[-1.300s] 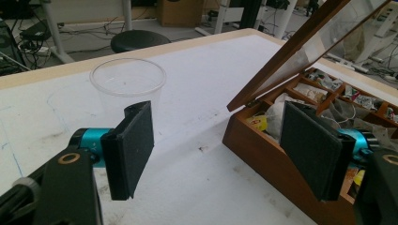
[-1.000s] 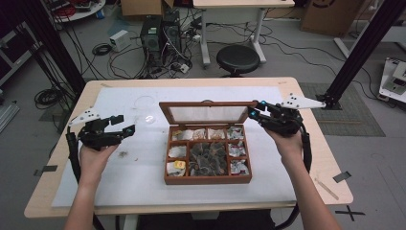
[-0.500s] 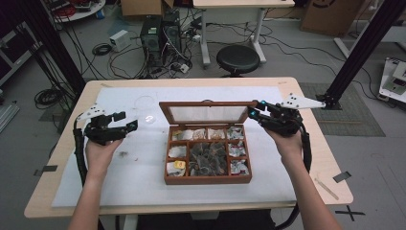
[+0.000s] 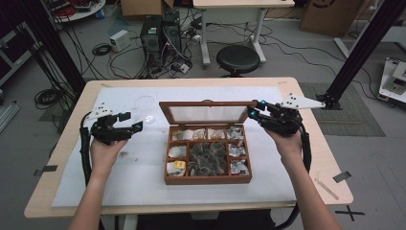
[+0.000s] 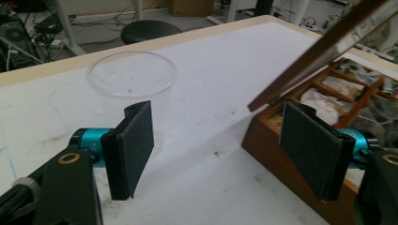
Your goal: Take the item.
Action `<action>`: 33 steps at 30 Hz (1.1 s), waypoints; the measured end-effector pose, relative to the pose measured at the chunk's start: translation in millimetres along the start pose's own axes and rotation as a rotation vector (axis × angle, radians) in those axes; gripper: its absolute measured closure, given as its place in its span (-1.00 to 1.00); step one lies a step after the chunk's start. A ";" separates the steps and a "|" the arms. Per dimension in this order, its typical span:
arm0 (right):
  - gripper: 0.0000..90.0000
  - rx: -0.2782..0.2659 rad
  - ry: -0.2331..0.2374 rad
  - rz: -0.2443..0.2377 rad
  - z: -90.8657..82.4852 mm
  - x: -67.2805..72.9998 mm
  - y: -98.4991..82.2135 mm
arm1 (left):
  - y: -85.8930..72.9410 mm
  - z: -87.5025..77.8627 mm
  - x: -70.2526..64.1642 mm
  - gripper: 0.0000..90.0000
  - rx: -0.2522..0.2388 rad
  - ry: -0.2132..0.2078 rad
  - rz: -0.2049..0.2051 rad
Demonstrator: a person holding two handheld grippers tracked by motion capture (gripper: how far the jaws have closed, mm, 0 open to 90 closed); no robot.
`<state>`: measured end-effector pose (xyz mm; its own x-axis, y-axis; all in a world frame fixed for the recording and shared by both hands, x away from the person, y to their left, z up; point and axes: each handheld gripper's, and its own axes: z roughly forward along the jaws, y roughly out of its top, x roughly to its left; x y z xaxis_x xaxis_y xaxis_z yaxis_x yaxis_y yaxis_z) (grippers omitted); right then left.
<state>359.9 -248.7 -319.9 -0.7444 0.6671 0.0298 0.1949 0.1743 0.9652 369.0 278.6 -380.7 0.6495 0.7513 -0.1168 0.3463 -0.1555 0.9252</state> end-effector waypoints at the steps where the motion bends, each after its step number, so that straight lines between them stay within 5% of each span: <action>1: 0.43 0.001 0.000 -0.001 -0.1 0.2 0.1 | 0.8 -1.4 -4.2 -0.41 0.001 -0.015 0.008; 8: 0.43 0.001 -0.001 -0.004 0.1 0.5 0.2 | 11.3 -5.0 -43.4 -0.41 0.003 -0.157 0.064; 15: 0.43 0.000 -0.002 -0.004 0.3 0.6 0.4 | 15.6 5.1 -69.0 -0.41 0.020 -0.249 0.090; 33: 0.43 0.002 -0.005 -0.012 0.1 1.0 0.5 | 13.5 41.5 -111.5 -0.39 0.109 -0.385 0.125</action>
<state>359.3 -247.9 -319.4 -0.7432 0.6688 0.0165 0.1870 0.1839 0.9650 329.3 166.1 -370.2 0.8896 0.4309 -0.1514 0.3048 -0.3133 0.8994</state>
